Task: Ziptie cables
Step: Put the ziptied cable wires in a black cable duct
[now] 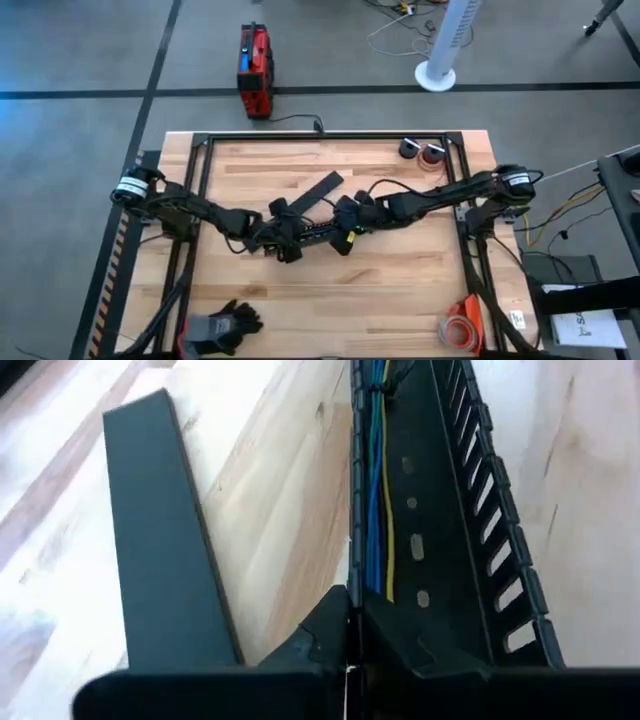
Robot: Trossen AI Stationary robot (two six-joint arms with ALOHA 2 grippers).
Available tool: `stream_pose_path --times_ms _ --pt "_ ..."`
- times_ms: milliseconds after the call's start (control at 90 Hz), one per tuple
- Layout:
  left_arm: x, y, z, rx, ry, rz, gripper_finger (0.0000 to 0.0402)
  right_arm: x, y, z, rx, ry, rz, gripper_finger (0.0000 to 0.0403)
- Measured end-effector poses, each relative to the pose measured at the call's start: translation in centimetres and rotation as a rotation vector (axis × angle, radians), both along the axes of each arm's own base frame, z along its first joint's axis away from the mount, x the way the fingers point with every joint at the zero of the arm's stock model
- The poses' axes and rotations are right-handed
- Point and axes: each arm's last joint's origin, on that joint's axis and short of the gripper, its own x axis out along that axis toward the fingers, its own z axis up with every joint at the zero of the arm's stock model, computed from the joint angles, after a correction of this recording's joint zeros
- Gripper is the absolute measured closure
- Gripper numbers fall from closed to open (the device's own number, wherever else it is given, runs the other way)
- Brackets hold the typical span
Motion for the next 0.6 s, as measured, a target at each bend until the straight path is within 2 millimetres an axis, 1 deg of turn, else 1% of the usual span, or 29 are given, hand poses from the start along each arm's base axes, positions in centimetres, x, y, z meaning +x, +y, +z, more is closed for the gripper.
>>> stream_pose_path --times_ms 233,389,600 --pt "0.06 -0.04 0.05 -0.007 -0.004 -0.010 0.0395 -0.27 0.09 0.21 -0.062 0.023 0.057 0.0290" --pt "0.23 -0.09 0.26 -0.009 -0.014 -0.011 0.0395 -0.08 0.18 0.25 -0.104 0.017 0.113 0.0261" --pt "0.50 -0.15 0.61 -0.012 -0.028 -0.012 0.0395 0.18 0.29 0.01 -0.120 0.010 0.128 0.0241"
